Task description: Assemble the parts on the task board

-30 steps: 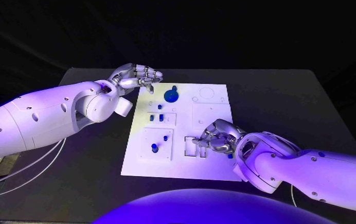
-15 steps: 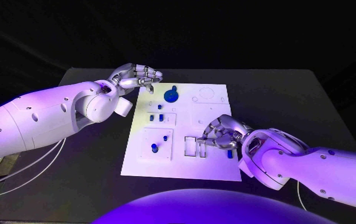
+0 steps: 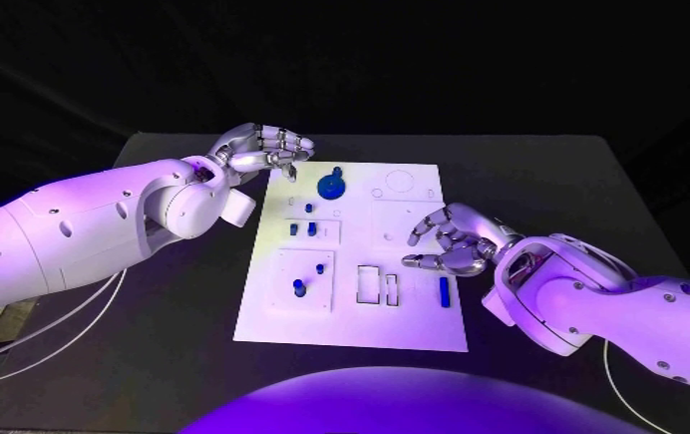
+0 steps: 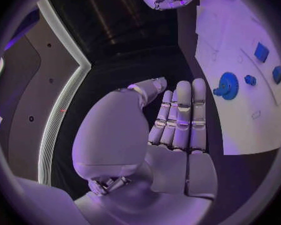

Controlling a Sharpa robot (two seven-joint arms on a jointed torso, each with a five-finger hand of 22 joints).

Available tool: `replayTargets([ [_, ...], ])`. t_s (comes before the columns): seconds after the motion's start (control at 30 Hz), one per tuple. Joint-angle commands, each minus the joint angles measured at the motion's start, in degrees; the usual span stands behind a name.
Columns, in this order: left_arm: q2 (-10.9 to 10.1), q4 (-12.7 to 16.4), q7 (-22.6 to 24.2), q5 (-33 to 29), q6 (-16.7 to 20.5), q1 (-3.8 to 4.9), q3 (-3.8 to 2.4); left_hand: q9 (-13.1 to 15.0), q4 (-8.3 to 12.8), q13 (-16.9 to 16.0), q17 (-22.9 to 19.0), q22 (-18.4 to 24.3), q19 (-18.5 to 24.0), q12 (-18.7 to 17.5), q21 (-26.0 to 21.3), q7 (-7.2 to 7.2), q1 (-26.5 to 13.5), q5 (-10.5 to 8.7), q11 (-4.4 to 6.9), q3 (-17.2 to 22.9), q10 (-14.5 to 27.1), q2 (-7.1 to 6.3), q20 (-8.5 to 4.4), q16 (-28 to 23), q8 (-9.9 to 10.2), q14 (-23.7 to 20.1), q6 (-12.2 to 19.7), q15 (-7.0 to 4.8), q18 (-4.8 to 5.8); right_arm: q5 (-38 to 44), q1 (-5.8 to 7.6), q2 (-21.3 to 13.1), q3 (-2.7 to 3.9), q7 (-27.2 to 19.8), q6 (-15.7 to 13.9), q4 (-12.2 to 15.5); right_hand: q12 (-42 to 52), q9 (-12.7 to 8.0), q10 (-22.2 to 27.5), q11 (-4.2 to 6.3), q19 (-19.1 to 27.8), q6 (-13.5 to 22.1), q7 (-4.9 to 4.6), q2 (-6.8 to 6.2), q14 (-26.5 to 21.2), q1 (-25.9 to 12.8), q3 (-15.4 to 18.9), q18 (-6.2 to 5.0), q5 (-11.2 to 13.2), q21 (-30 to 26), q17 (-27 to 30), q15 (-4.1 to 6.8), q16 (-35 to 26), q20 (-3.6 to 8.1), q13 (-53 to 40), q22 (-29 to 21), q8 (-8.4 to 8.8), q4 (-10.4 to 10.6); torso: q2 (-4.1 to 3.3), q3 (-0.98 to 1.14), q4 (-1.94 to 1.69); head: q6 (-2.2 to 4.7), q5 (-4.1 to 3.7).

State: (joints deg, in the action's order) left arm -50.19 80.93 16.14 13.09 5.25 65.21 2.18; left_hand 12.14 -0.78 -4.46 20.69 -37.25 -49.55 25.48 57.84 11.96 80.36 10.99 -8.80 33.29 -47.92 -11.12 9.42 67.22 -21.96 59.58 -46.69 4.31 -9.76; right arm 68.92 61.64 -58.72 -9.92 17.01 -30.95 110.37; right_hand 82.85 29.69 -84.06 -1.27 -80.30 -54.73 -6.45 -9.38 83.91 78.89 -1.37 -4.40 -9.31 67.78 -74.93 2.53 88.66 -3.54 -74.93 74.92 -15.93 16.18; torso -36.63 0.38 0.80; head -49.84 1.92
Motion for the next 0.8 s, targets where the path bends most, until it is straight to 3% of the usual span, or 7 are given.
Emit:
replayTargets([
  [0.03, -0.01, 0.19, 2.02, -0.58, 0.07, 0.01, -0.04, -0.11, 0.17, -0.01, -0.07, -0.07, 0.37, 0.49, 0.19, 0.47, -0.49, 0.23, -0.17, -0.16, 0.41, 0.05, 0.1, 0.17, -0.37, -0.52, 0.42, -0.06, -0.82, 0.54, 0.86, -0.96, 0.0, -5.61, -1.87, -0.13, -1.96, -0.02, -1.98, -0.78, 1.01, 1.4, -0.31, -0.51, 4.51, 0.24, 1.07, -0.7, 0.27, -2.31, -6.97, -0.68, -0.53, -0.59, -9.44, 2.73, 0.87, 0.26, 0.03, -0.01, 0.05, 0.48, -0.19],
  [0.4, -0.02, 0.07, 4.39, -2.54, 0.96, 0.01, -0.05, -0.43, 0.3, 0.06, -1.5, 0.63, 2.6, 1.86, -1.33, 0.6, -0.92, 0.14, -0.32, 0.21, 0.98, 0.11, 0.4, -2.42, -1.4, -3.63, 1.21, 0.2, -0.79, -10.41, 5.48, -2.89, 0.0, -13.8, -5.33, -5.57, -5.2, 0.23, -0.22, -1.33, 3.26, 2.64, -0.91, 0.77, 3.64, 2.36, 1.99, -1.64, 0.26, -7.37, -3.31, -1.18, -1.72, -1.17, -7.37, 0.39, 2.27, -0.05, 0.02, -0.1, -0.07, 1.64, -0.83],
  [0.57, -0.06, -0.06, 5.2, -3.34, 1.41, 0.01, -0.05, -0.62, 0.13, 0.11, -2.45, 1.21, 3.58, 2.4, -2.42, 0.65, -1.35, -0.01, -0.39, 0.06, 1.23, 0.09, 0.6, -4.06, -1.78, -4.72, 1.6, 0.36, -0.76, -11.67, 6.51, -3.09, 0.0, -14.92, -5.98, -7.56, -5.42, 0.25, -0.11, -1.34, 3.31, 2.65, -0.92, 0.79, 3.61, 2.49, 2.02, -1.66, 0.27, -7.5, -3.16, -1.18, -1.77, -1.18, -7.22, 0.33, 2.31, -0.07, -0.08, -0.01, -0.03, 2.03, -0.88],
  [0.8, -0.02, -0.29, 6.25, -4.46, 2.61, 0.01, -0.05, -1.17, -0.3, 0.25, -5.57, 4.16, 6.2, 3.77, -7.48, 0.84, -1.79, -0.08, -0.7, -0.55, 1.75, 0.16, 1.42, -10.24, -2.84, -8.12, 2.47, 1.06, -0.68, -15.83, 7.54, -2.52, 0.0, -17.28, -7.68, -10.78, -7.68, 0.32, 1.04, -1.38, 4.27, 2.68, -0.99, 1.18, 3.27, 2.95, 2.14, -2.06, 0.29, -9.7, -1.75, -1.23, -2.28, -1.25, -5.76, -0.72, 2.58, -0.02, -0.06, -0.01, 0.0, 2.72, -1.32],
])
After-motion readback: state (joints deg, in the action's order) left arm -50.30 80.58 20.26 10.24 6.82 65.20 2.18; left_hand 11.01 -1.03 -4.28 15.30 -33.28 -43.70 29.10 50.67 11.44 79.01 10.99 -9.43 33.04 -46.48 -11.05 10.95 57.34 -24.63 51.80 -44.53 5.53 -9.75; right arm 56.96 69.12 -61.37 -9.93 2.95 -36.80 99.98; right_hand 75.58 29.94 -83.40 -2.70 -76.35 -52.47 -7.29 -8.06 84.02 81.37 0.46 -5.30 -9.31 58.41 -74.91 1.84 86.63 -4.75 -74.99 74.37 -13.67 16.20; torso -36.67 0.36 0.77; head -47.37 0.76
